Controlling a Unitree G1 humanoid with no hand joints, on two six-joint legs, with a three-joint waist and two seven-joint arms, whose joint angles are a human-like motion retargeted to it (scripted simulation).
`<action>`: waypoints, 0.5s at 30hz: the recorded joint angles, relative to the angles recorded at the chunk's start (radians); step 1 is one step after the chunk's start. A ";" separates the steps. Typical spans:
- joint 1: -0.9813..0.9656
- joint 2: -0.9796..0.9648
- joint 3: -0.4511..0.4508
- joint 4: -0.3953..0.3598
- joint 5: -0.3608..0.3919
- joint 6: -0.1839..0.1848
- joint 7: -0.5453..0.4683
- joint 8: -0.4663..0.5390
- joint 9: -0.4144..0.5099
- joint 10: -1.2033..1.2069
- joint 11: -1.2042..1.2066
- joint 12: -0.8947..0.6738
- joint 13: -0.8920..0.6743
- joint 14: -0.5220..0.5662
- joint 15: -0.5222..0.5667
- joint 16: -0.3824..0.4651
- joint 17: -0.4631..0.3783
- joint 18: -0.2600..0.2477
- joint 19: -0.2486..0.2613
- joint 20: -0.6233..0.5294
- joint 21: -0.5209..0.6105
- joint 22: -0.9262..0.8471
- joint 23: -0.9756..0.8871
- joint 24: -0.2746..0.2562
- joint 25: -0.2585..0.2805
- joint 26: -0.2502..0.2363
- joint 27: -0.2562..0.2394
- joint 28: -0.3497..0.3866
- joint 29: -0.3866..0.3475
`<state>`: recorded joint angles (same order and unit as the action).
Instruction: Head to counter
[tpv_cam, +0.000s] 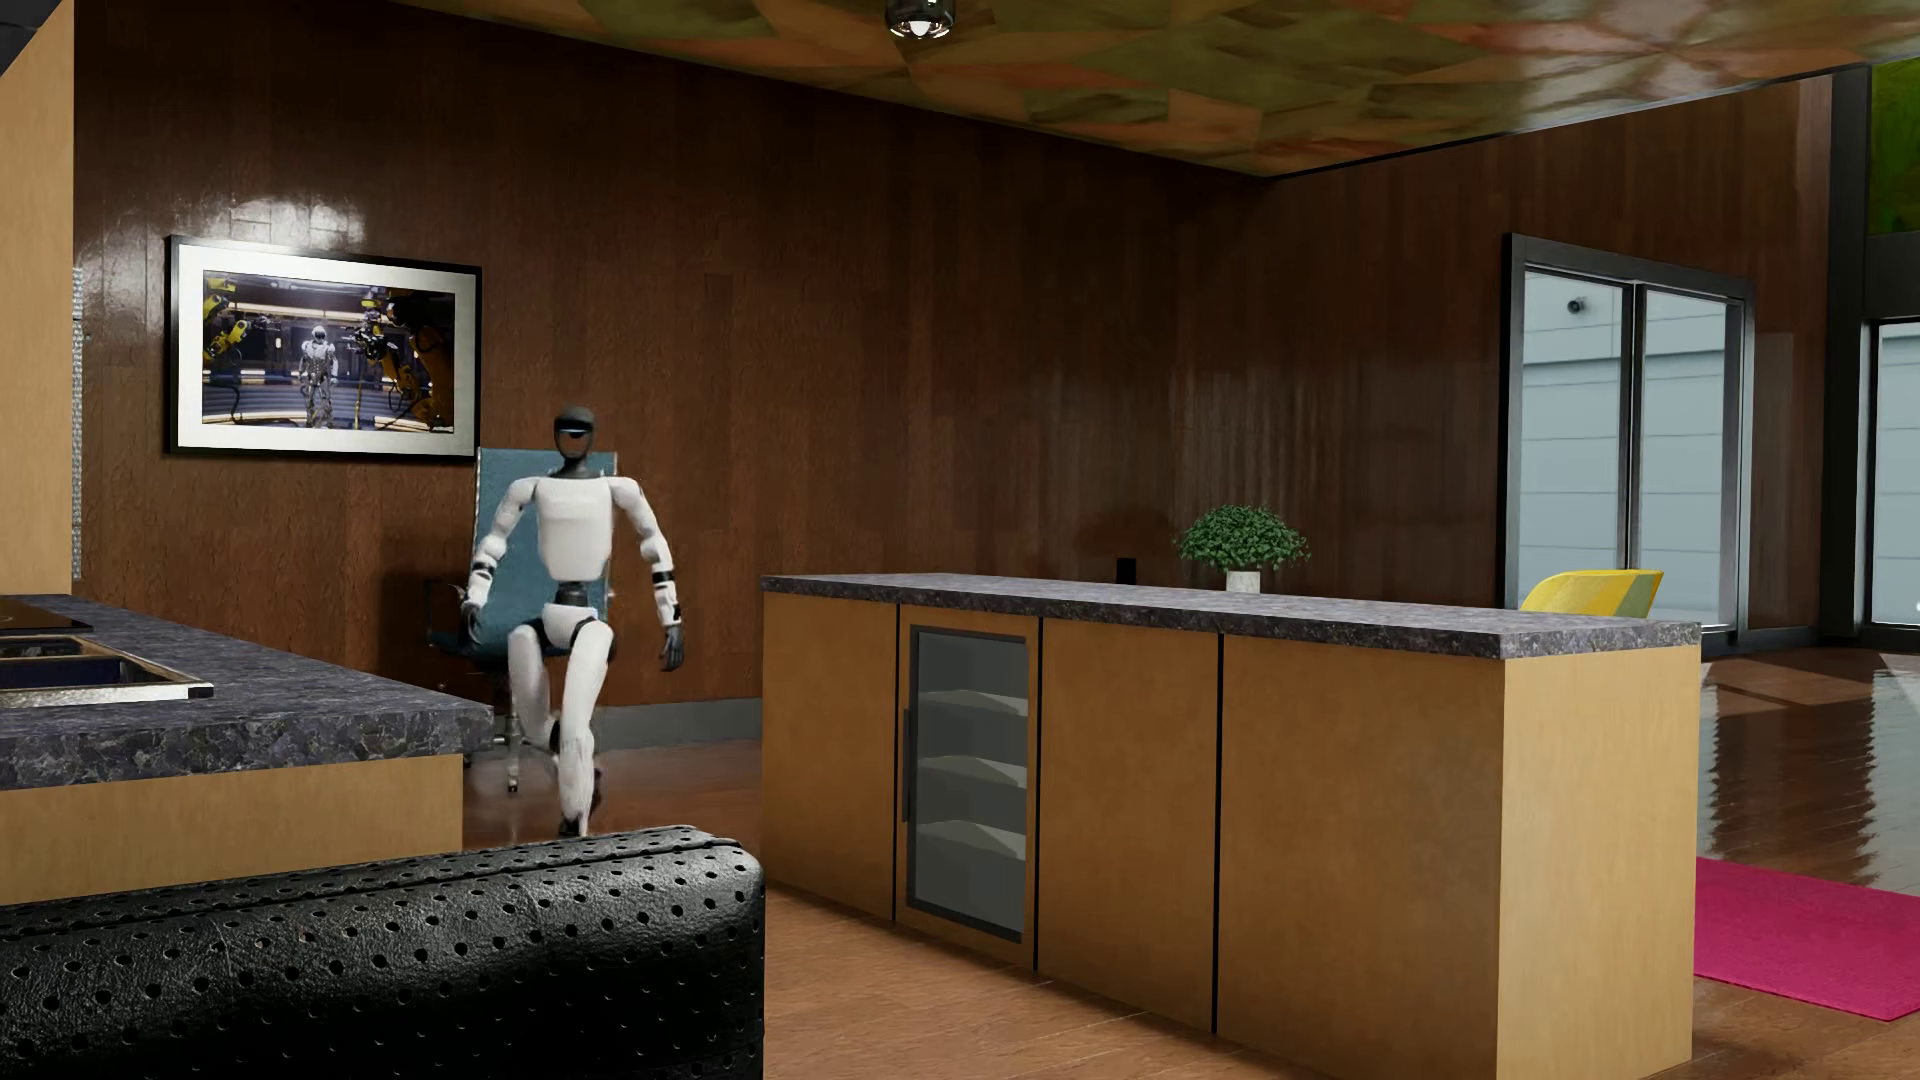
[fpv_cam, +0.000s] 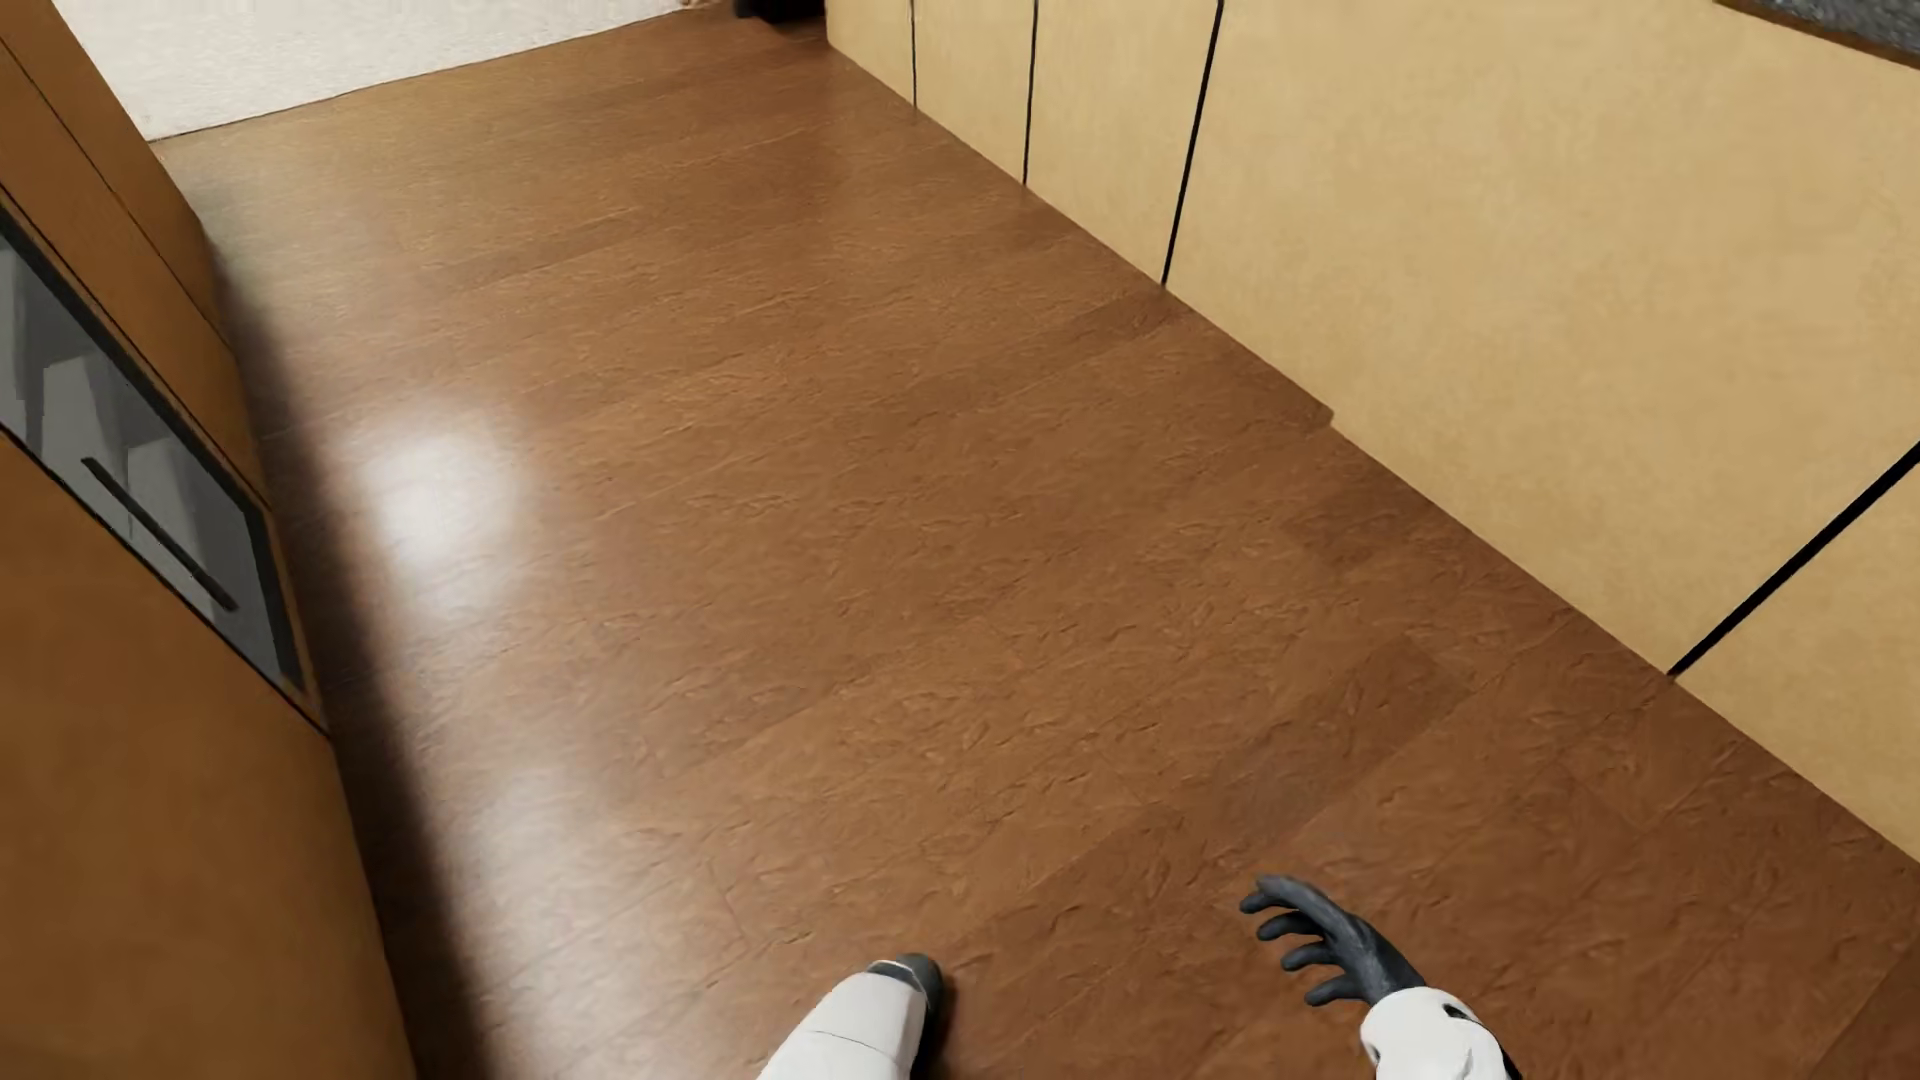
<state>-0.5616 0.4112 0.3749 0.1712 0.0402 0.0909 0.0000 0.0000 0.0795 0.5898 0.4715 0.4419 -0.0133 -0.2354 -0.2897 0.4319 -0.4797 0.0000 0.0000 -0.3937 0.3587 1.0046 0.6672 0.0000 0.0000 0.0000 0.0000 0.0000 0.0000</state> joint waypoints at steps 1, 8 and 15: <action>-0.016 0.003 0.011 -0.014 -0.030 -0.019 0.000 0.000 -0.011 0.108 0.097 0.008 0.021 0.038 0.115 -0.003 0.020 0.000 0.000 -0.003 -0.015 0.029 -0.008 0.000 0.000 0.000 0.000 0.000 0.000; 0.521 -0.627 -0.318 -0.163 0.052 -0.013 0.000 0.000 0.031 0.048 0.740 -0.054 0.258 -0.005 0.434 -0.070 0.137 0.000 0.000 0.048 0.118 -0.175 0.226 0.000 0.000 0.000 0.000 0.000 0.000; 0.931 -0.924 -0.603 -0.070 -0.008 0.004 0.000 0.000 0.020 -0.023 0.030 -0.235 0.455 -0.048 0.110 -0.046 0.094 0.000 0.000 0.148 0.379 -0.511 0.390 0.000 0.000 0.000 0.000 0.000 0.000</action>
<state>0.3697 -0.5123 -0.2277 0.1015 0.0318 0.0945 0.0000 0.0000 0.0992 0.5670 0.5014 0.2066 0.4415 -0.2837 -0.1801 0.3863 -0.3858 0.0000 0.0000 -0.2461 0.7376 0.4934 1.0577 0.0000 0.0000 0.0000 0.0000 0.0000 0.0000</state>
